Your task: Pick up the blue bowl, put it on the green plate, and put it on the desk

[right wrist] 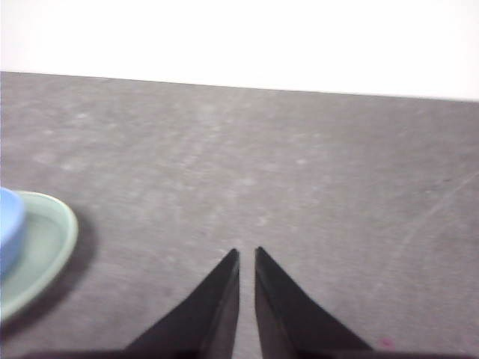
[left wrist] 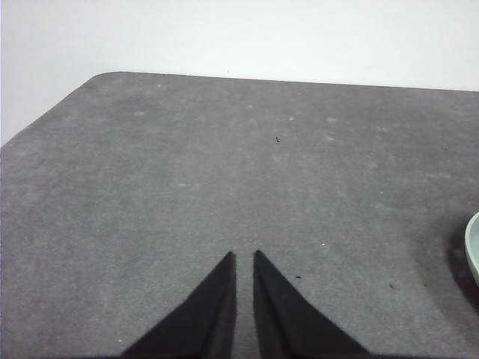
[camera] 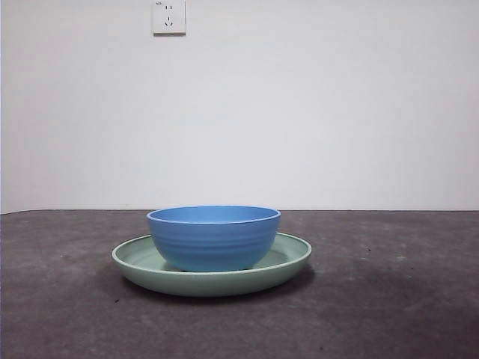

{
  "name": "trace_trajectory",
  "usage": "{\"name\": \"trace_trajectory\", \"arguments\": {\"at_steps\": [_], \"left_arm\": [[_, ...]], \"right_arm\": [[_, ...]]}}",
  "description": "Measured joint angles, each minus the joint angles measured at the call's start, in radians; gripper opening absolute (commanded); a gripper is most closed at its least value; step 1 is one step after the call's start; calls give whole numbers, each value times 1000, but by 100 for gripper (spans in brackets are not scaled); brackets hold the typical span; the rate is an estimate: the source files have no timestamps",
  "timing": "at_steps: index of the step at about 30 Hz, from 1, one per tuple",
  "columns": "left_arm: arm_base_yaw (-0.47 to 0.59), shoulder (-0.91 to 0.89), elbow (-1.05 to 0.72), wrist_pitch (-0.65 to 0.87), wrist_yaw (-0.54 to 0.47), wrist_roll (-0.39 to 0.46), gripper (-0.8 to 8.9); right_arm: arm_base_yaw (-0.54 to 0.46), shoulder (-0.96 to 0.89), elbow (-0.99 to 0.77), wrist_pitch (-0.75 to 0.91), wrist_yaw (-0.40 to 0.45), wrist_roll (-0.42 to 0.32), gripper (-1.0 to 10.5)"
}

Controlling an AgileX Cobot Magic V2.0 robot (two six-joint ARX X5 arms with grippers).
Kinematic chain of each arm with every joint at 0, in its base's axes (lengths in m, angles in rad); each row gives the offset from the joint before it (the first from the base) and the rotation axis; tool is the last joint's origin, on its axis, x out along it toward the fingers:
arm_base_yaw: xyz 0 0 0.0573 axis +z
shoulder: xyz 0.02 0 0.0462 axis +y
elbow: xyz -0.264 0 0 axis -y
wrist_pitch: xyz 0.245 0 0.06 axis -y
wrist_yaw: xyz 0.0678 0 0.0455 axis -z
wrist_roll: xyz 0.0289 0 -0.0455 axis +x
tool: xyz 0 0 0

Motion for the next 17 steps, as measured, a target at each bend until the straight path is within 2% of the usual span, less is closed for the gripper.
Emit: {"name": "trace_trajectory", "arguments": {"at_steps": [6, 11, 17], "left_arm": [[0, 0, 0, 0, 0, 0, 36], [0, 0, 0, 0, 0, 0, 36], [0, 0, 0, 0, 0, 0, 36]], "right_arm": [[-48, -142, -143, 8, 0, -41, 30], [-77, -154, -172, 30, 1, -48, 30], [-86, -154, -172, 26, 88, -50, 30]]}}
